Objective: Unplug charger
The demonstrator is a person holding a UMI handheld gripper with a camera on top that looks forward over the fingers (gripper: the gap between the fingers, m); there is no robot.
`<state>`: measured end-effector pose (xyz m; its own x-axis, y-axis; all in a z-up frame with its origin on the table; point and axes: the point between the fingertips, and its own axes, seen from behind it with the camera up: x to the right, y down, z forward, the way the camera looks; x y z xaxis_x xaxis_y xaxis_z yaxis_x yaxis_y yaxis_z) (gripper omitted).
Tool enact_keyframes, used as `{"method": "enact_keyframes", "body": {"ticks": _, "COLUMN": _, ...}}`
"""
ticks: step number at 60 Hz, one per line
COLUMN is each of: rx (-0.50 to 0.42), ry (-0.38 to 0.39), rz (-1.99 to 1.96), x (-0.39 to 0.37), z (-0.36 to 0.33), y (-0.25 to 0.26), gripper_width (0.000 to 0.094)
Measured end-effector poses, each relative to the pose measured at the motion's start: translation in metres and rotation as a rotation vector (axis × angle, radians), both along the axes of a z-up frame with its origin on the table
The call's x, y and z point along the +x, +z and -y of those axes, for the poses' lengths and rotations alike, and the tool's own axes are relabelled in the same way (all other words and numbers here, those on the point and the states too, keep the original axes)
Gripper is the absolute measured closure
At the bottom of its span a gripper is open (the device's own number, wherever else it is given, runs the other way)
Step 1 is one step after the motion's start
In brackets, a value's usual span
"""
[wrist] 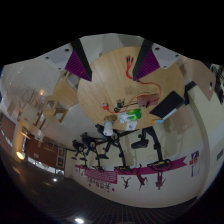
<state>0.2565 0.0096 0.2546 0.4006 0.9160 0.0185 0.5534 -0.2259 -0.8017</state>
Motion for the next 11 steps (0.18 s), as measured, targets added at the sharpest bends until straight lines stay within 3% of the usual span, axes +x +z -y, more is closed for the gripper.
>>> {"method": "enact_keyframes", "body": {"ticks": 11, "rx": 0.014, "ry": 0.064, "rz": -0.025, "x": -0.003, "z": 0.0009, "y": 0.0094, "gripper_width": 0.0081}}
